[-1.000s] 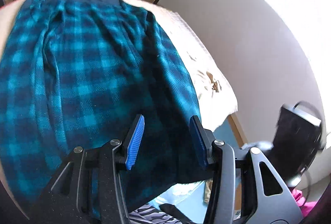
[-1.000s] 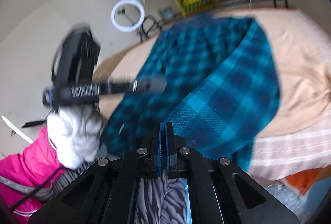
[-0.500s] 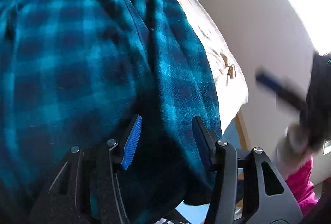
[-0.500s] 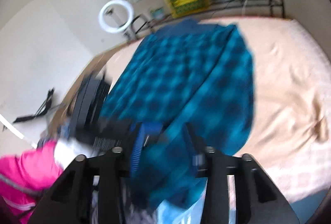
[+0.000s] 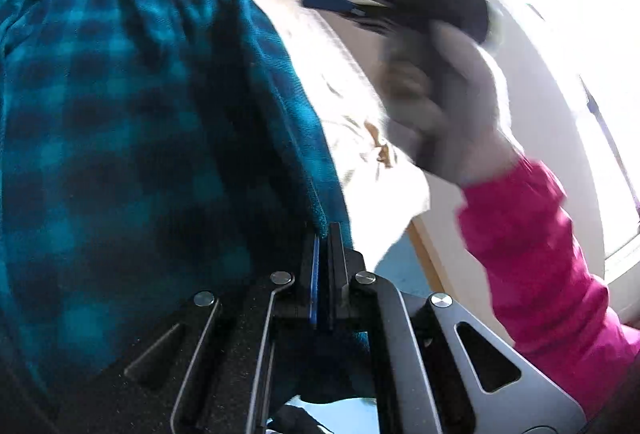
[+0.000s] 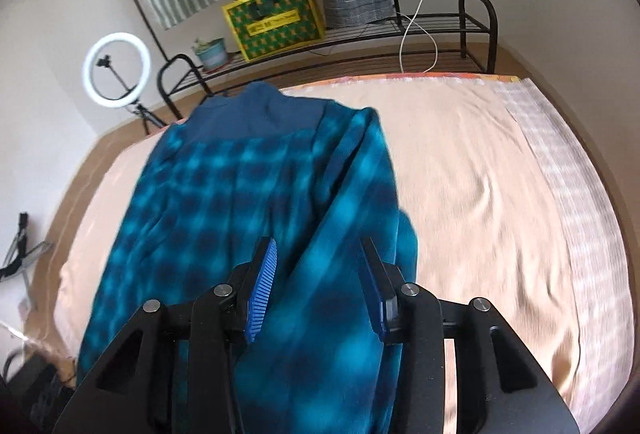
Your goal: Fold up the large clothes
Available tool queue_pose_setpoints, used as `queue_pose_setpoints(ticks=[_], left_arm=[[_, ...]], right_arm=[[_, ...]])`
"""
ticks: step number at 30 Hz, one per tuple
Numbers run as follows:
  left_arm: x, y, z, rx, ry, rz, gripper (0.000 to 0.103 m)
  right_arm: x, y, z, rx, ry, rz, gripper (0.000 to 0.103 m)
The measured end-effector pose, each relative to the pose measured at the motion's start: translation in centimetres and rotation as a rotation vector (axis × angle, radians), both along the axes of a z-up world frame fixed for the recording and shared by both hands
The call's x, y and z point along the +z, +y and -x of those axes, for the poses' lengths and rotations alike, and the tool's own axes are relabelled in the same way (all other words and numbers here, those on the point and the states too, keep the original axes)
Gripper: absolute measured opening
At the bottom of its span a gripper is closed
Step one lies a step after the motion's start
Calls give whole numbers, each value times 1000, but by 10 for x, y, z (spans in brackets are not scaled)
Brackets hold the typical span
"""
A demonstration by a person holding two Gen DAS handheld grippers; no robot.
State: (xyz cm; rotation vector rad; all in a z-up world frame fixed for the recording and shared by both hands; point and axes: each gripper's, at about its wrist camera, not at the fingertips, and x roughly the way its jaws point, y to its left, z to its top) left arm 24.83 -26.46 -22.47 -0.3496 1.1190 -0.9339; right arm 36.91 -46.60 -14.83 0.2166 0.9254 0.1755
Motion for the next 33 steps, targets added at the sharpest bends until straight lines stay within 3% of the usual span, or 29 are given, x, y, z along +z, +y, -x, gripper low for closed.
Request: queue_pose_setpoints(ticks=[6, 10, 13, 14, 17, 25, 30, 33], left_arm=[[9, -6, 3, -30, -23, 8, 0], [11, -2, 4, -29, -12, 16, 0], [12, 1, -6, -37, 2, 8, 0], [14, 2, -7, -43, 3, -3, 0], [19, 7, -13, -47, 2, -30, 0], [38, 16, -6, -38, -40, -55, 0], [22, 17, 9, -32, 7, -34, 0], [2, 14, 10, -25, 36, -64, 0]], right_arm=[[-14, 19, -53, -47, 41, 75, 41], [-28, 35, -71, -86, 96, 228, 41], [-40, 33, -76, -113, 152, 264, 41], [-43, 31, -76, -121, 167, 271, 37], [-47, 21, -75, -139, 194, 232, 3], [-7, 17, -74, -153, 84, 144, 2], [13, 57, -73, -50, 29, 158, 2], [3, 93, -73, 55, 26, 197, 2]])
